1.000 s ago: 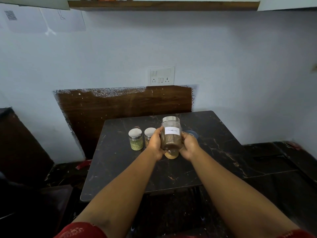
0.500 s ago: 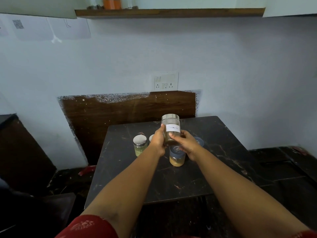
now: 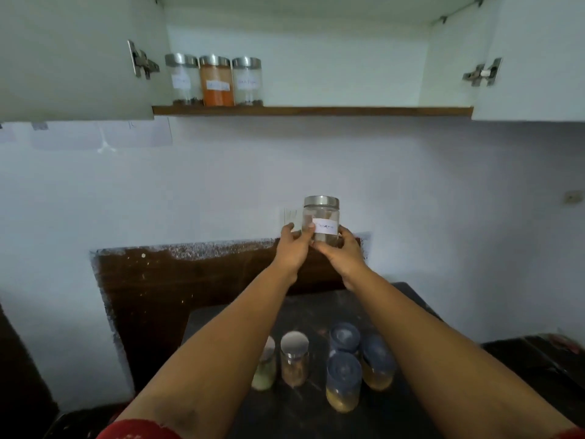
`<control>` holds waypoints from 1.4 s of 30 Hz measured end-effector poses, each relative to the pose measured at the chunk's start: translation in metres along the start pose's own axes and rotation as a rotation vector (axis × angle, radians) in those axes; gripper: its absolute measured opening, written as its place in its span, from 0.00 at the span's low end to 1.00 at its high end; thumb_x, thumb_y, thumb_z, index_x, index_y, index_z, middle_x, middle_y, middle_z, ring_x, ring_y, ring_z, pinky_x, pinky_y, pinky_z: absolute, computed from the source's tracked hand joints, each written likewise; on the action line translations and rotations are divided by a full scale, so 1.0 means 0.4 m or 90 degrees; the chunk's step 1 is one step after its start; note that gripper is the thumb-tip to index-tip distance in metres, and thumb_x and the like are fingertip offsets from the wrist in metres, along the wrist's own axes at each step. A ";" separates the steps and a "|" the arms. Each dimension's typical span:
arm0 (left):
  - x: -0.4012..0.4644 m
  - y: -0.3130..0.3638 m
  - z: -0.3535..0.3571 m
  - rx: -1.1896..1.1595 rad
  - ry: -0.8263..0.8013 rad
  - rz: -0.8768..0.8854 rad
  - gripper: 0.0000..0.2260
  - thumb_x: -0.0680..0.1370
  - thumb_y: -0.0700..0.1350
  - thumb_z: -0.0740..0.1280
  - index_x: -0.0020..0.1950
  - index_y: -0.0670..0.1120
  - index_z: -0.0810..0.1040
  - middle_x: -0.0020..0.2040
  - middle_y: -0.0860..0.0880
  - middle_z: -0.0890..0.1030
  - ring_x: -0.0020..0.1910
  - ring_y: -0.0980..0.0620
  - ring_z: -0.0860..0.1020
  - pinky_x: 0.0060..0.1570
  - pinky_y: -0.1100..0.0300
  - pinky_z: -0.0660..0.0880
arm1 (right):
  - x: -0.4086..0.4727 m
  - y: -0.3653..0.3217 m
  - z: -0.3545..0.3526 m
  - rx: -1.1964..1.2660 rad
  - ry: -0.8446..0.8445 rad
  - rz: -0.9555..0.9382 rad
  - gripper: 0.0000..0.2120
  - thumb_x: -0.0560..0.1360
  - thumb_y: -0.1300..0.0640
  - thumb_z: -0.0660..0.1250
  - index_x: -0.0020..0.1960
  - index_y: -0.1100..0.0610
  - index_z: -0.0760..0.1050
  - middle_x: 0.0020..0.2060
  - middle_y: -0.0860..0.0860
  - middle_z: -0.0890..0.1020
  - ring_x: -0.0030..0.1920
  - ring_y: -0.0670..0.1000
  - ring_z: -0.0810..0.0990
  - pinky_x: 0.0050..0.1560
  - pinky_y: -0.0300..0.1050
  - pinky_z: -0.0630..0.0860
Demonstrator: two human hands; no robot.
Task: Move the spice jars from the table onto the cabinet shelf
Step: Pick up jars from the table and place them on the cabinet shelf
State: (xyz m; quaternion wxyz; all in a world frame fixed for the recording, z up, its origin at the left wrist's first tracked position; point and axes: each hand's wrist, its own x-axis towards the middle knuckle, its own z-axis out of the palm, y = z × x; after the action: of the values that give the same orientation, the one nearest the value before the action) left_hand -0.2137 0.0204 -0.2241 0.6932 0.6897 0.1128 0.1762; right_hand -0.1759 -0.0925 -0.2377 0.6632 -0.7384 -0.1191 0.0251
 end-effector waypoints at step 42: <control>0.635 0.512 -0.174 0.848 0.433 0.458 0.23 0.81 0.61 0.49 0.61 0.47 0.71 0.60 0.49 0.76 0.60 0.47 0.71 0.67 0.48 0.63 | 0.814 -0.714 0.198 -0.577 0.052 -0.189 0.42 0.57 0.24 0.69 0.60 0.51 0.70 0.48 0.50 0.76 0.57 0.56 0.77 0.55 0.51 0.71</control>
State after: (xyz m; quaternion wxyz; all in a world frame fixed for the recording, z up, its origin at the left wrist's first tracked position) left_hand -0.0277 0.1829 0.0003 -0.0309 0.8590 0.1696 0.4820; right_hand 0.0836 0.0791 0.0738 0.2749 -0.9287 -0.1963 -0.1533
